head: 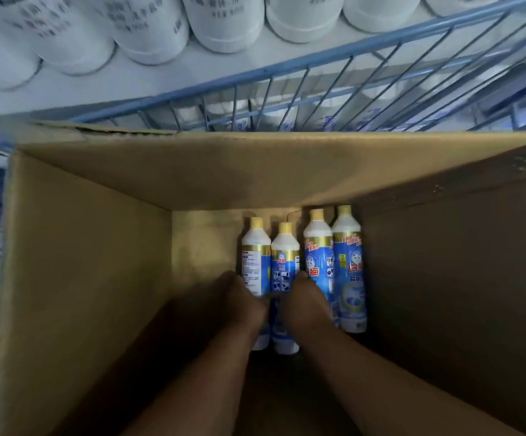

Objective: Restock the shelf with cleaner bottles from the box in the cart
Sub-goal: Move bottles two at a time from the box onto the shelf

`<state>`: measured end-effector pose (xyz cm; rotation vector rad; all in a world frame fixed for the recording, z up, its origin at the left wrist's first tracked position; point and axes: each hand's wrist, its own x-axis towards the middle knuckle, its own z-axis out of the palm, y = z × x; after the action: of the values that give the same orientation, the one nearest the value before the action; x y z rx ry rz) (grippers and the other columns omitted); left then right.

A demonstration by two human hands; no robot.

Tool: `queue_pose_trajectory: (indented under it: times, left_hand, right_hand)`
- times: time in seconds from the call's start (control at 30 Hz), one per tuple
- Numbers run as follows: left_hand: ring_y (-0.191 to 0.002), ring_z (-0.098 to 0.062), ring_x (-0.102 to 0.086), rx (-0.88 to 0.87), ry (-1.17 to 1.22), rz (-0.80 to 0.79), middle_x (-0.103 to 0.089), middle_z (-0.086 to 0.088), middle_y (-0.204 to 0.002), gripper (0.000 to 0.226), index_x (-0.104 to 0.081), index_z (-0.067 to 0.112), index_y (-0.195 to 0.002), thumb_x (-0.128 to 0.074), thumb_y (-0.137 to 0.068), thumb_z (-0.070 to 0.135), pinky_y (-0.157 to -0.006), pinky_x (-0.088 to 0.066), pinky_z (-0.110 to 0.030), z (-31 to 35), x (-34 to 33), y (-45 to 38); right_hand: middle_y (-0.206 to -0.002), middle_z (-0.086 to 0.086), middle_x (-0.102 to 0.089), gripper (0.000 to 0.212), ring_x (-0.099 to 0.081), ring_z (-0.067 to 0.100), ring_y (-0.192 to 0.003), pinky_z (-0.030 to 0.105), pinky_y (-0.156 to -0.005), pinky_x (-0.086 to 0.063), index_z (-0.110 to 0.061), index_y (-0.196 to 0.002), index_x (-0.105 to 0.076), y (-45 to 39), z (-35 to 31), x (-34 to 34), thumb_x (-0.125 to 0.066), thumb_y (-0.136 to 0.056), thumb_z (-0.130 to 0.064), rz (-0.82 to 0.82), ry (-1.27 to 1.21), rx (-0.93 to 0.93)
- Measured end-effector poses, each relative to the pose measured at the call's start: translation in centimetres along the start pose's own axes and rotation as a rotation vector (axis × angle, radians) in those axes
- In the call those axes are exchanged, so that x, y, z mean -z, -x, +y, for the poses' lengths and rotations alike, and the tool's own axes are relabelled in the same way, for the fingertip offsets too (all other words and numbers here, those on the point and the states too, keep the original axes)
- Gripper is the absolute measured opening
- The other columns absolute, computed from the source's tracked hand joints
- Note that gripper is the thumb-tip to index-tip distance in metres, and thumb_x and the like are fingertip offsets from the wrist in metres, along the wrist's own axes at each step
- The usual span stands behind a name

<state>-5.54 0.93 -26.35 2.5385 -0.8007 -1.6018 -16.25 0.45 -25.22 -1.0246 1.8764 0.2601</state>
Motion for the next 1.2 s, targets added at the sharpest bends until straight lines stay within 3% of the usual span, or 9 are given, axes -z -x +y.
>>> queue_pose_trajectory:
  times: [0.13,0.23,0.3,0.47,0.63,0.77,0.93,1.2]
  left_hand:
    - [-0.105,-0.027,-0.065,0.007,-0.033,-0.01,-0.063,-0.006,-0.117,0.073,-0.051,0.017,-0.124,-0.093,-0.066,0.029,-0.085,-0.054,-0.039,0.0,0.6,-0.6]
    - [-0.103,-0.026,-0.067,0.018,-0.08,0.015,-0.066,-0.01,-0.12,0.073,-0.054,0.014,-0.128,-0.092,-0.067,0.029,-0.08,-0.054,-0.036,-0.1,1.4,-0.5]
    - [-0.108,-0.027,-0.066,0.035,-0.075,0.012,-0.065,-0.01,-0.125,0.073,-0.053,0.015,-0.132,-0.09,-0.071,0.028,-0.086,-0.054,-0.036,0.0,1.8,-0.2]
    - [-0.111,-0.026,-0.065,0.018,-0.053,0.017,-0.066,-0.008,-0.128,0.062,-0.054,0.02,-0.135,-0.082,-0.08,0.024,-0.081,-0.046,-0.028,0.8,3.4,2.8]
    - [-0.1,-0.023,-0.069,-0.121,-0.07,-0.01,-0.072,-0.003,-0.116,0.049,-0.063,0.023,-0.124,-0.08,-0.079,0.037,-0.081,-0.053,-0.029,2.3,7.1,8.9]
    - [-0.089,-0.02,-0.07,-0.195,-0.047,-0.014,-0.072,0.002,-0.102,0.04,-0.064,0.021,-0.105,-0.078,-0.077,0.045,-0.082,-0.057,-0.032,3.5,10.5,14.8]
    - [-0.082,-0.004,-0.067,-0.347,0.062,-0.033,-0.07,0.008,-0.1,0.029,-0.061,0.026,-0.104,-0.08,-0.083,0.03,-0.065,-0.053,-0.023,5.4,14.7,22.9]
    - [-0.078,-0.004,-0.073,-0.575,0.255,0.19,-0.076,0.014,-0.089,0.034,-0.07,0.032,-0.102,-0.086,-0.072,0.033,-0.078,-0.062,-0.038,7.5,19.0,34.1]
  right_hand:
    - [-0.126,0.015,-0.059,0.05,-0.059,0.033,-0.119,0.041,-0.098,-0.05,-0.005,-0.128,-0.042,-0.6,-0.5,-1.2,-0.071,-0.088,-0.015,0.017,-0.147,-0.05]
    - [-0.124,0.013,-0.062,0.05,-0.061,0.031,-0.116,0.039,-0.095,-0.052,-0.007,-0.125,-0.047,-0.6,-0.7,-1.0,-0.076,-0.084,-0.015,0.021,-0.178,-0.054]
    - [-0.122,0.01,-0.064,0.046,-0.063,0.028,-0.113,0.037,-0.094,-0.053,-0.01,-0.121,-0.054,-0.4,-1.0,-0.4,-0.078,-0.082,-0.015,0.019,-0.174,-0.033]
    - [-0.118,0.008,-0.065,0.045,-0.063,0.026,-0.111,0.025,-0.082,-0.047,-0.009,-0.117,-0.058,1.8,-1.6,2.2,-0.079,-0.079,-0.017,-0.077,-0.179,0.002]
    - [-0.11,0.002,-0.065,0.033,-0.063,0.022,-0.11,0.022,-0.076,-0.041,-0.014,-0.111,-0.059,8.8,-1.8,7.4,-0.075,-0.083,-0.023,-0.038,-0.196,0.108]
    - [-0.097,-0.003,-0.062,0.029,-0.063,0.019,-0.097,0.027,-0.076,-0.045,-0.017,-0.1,-0.056,15.1,-2.1,12.0,-0.076,-0.08,-0.024,0.037,-0.249,0.169]
    - [-0.099,-0.01,-0.065,0.036,-0.065,0.012,-0.093,0.032,-0.08,-0.053,-0.026,-0.109,-0.054,22.3,-2.0,17.3,-0.078,-0.082,-0.027,0.101,-0.294,0.305]
    - [-0.093,-0.009,-0.071,0.033,-0.069,0.007,-0.085,0.041,-0.084,-0.058,-0.027,-0.098,-0.06,31.9,-3.1,23.8,-0.081,-0.073,-0.026,0.173,-0.369,0.594]
